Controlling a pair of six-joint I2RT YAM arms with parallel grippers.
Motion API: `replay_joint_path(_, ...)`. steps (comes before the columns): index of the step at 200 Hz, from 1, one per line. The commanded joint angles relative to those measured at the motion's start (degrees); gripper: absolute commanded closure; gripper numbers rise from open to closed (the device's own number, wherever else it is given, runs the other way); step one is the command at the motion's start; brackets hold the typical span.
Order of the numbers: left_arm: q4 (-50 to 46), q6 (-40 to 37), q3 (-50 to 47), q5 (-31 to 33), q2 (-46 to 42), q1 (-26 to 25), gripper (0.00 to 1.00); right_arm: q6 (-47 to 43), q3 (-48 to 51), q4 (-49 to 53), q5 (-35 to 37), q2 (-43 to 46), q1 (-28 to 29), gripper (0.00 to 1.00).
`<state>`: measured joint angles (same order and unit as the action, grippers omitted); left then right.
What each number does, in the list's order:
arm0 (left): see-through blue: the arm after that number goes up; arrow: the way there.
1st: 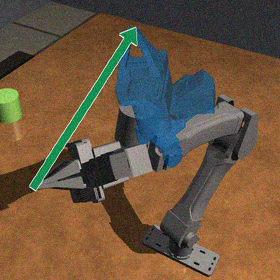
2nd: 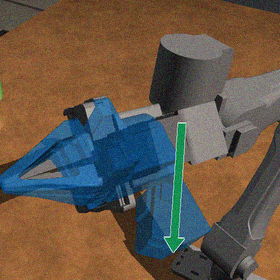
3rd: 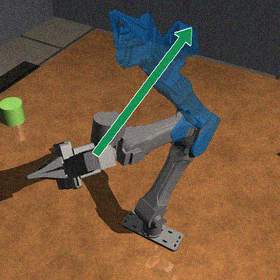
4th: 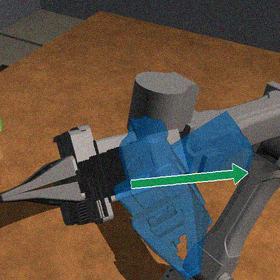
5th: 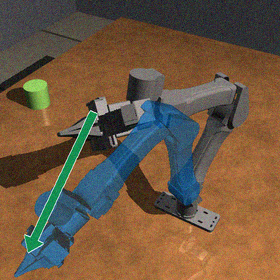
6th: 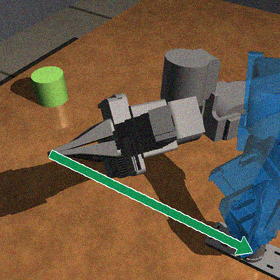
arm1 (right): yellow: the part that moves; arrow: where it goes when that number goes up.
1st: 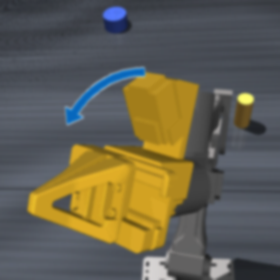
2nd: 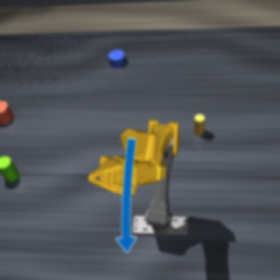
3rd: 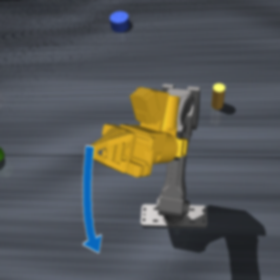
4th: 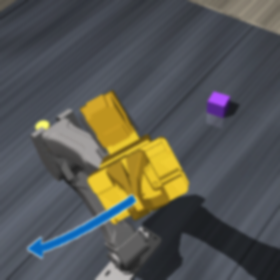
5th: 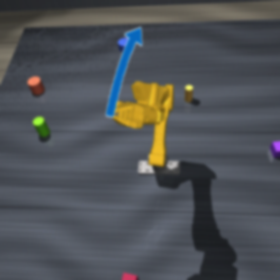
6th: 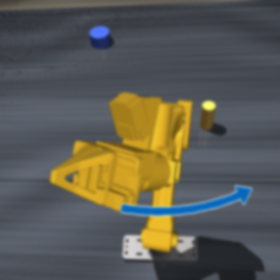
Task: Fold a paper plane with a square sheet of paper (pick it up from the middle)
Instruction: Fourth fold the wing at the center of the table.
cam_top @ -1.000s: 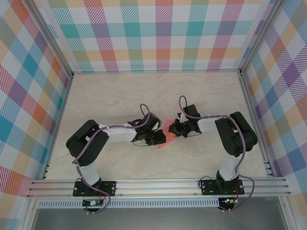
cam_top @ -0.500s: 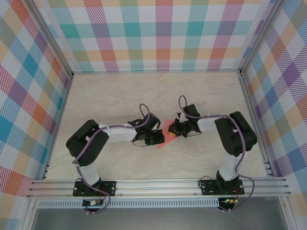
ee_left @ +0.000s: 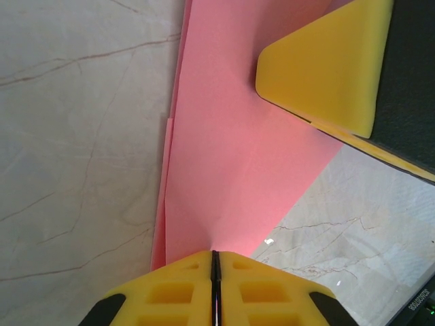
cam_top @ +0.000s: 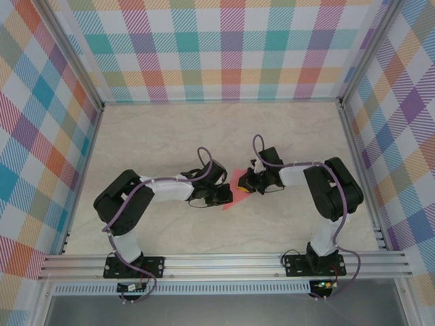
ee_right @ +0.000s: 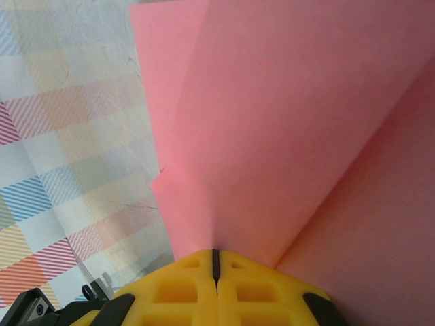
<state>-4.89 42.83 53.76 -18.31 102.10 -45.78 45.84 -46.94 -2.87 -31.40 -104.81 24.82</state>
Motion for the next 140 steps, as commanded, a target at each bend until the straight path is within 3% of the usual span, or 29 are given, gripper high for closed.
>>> replay_joint_path(1, -2.3, -0.1, -1.3, 0.9, 0.5, -0.7, 0.91, -0.7, 2.2, 8.1, 10.7, -5.6, 0.2, 0.97)
replay_joint_path(140, -2.6, 0.4, -4.1, 1.4, 1.0, -0.8, 0.93, -0.6, 1.9, 9.7, 11.5, -5.8, 0.2, 0.97)
